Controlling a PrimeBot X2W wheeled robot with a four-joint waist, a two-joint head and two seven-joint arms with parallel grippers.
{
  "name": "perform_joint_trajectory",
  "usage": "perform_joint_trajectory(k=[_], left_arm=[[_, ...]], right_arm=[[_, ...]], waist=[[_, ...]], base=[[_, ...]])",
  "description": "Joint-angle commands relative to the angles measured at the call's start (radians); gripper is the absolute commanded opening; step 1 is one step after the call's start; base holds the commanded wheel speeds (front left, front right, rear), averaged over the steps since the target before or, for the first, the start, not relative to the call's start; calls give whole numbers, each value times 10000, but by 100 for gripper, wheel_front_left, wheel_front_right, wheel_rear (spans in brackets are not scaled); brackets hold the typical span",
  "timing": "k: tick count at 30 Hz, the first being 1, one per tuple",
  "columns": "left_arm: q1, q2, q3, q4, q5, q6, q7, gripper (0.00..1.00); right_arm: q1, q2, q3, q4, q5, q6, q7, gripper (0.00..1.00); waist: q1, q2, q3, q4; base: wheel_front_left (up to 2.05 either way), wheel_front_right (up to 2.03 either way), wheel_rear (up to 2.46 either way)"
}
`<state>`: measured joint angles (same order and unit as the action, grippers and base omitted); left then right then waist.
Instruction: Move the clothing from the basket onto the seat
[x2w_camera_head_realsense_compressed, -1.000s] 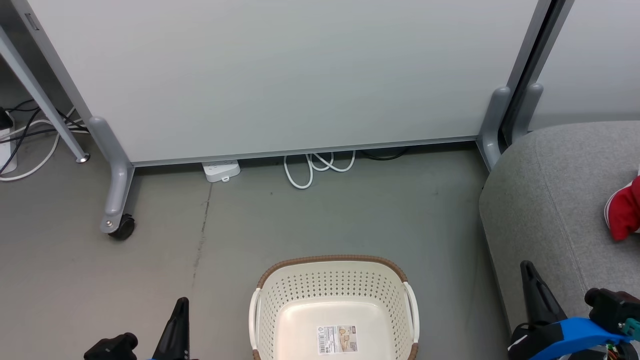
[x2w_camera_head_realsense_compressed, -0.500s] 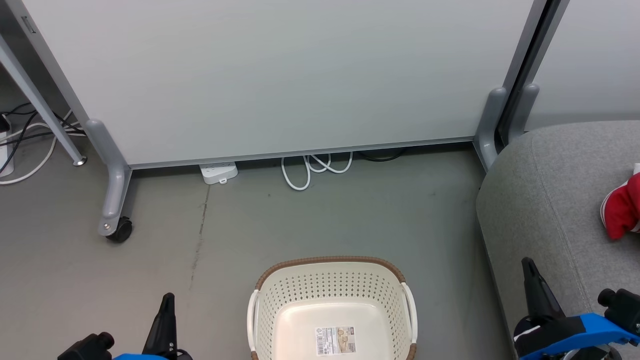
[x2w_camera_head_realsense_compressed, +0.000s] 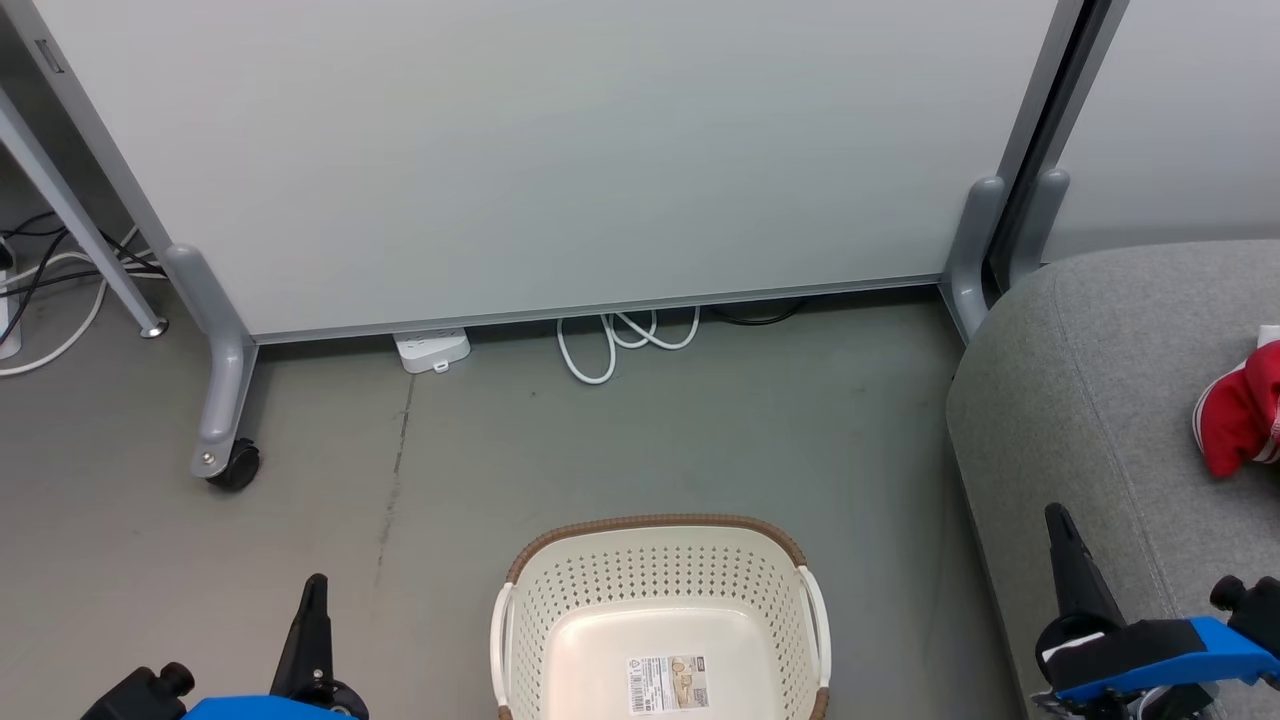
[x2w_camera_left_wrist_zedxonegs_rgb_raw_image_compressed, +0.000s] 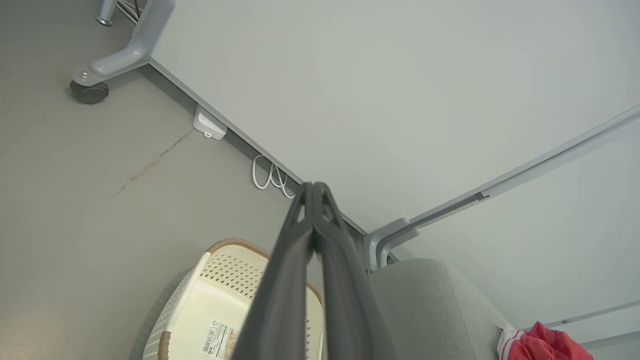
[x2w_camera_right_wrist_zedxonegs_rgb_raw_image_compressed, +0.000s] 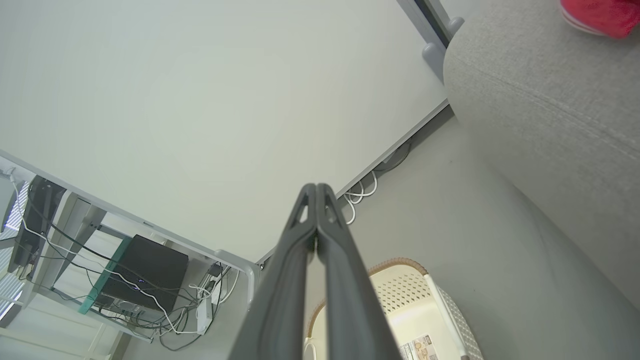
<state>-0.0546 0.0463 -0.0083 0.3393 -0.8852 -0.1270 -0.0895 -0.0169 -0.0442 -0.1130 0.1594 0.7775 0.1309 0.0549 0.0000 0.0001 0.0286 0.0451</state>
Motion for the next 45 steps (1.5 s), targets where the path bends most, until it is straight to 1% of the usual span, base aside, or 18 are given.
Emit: perform_joint_trajectory(k=[1,26,45], left_arm=[[-264,78,88,-185,-351,-23,82,0],[-402,100,516,-493,-3040,-36,820,0],[-481,108,771,-678,-4632,-45,1263,0]], right_arm=[[-241,-42,-5,-46,407,0,57,0],[-545,-59,-9,300,3477,-1,266,0],[-713,-67,-11,505,5289,0,396,0]], waist=[[0,-1,-5,-9],[0,-1,-81,-144],[0,-1,-136,-241]], base=[[0,0,0],[0,0,0],[0,0,0]])
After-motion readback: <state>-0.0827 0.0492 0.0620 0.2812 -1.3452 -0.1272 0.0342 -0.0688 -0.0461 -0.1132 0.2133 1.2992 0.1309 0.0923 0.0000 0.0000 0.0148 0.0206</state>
